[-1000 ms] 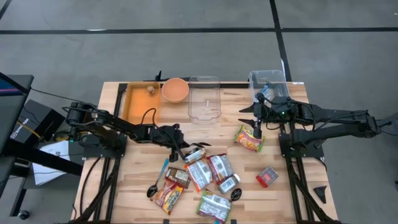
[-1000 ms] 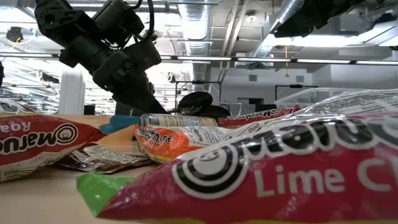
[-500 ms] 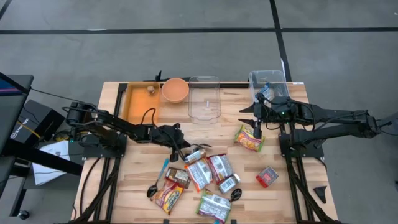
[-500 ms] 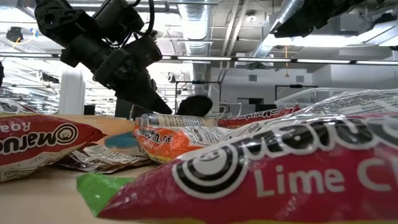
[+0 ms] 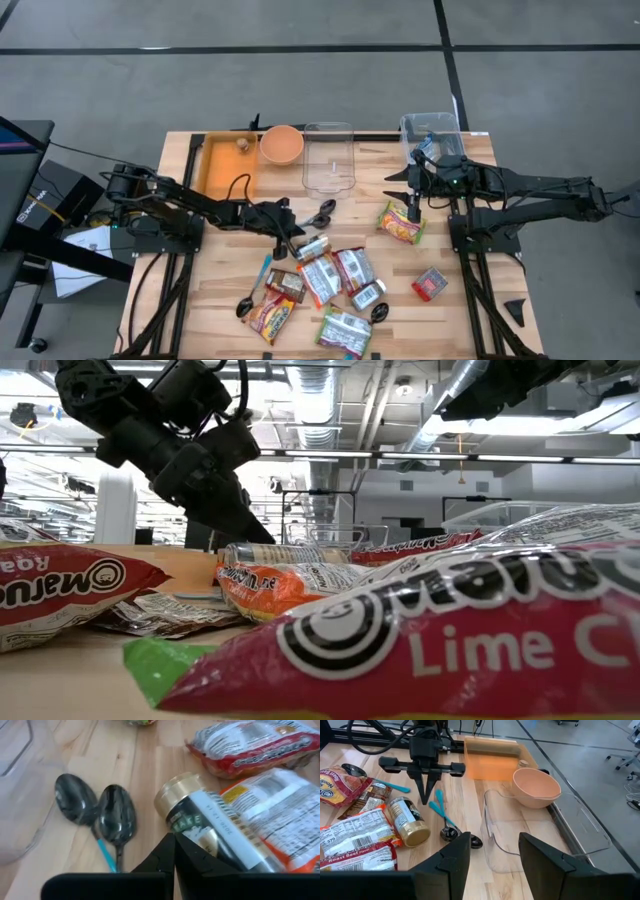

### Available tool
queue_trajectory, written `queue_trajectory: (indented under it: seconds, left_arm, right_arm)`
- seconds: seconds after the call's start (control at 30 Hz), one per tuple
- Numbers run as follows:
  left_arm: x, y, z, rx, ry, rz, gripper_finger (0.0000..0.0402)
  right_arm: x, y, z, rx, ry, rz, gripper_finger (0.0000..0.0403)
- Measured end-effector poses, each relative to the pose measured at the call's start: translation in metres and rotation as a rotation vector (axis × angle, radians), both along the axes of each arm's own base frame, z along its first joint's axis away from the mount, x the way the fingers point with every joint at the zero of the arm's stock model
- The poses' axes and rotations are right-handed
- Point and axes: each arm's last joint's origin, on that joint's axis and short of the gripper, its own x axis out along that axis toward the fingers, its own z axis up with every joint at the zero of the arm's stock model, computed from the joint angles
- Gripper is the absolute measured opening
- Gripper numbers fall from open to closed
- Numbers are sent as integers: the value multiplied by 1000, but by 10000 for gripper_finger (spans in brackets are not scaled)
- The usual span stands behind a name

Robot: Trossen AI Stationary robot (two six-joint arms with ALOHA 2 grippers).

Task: Pick & Place Food Item
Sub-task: Put the blue spoon into the transparent bin

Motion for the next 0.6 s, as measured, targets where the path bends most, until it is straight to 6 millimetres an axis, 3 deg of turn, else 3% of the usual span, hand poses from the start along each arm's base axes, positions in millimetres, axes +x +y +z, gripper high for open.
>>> queue_trajectory:
  seconds: [0.27,0.47,0.6]
  left_arm:
    - [-7,6,-8,59,90,214,45]
    - [-9,7,-13,75,143,220,115]
    - [-9,9,-24,90,189,222,137]
  right_arm:
    - [0,0,0,0,1,0,163]
    - [0,0,0,0,1,0,163]
    - [1,0,-1,1,4,0,163]
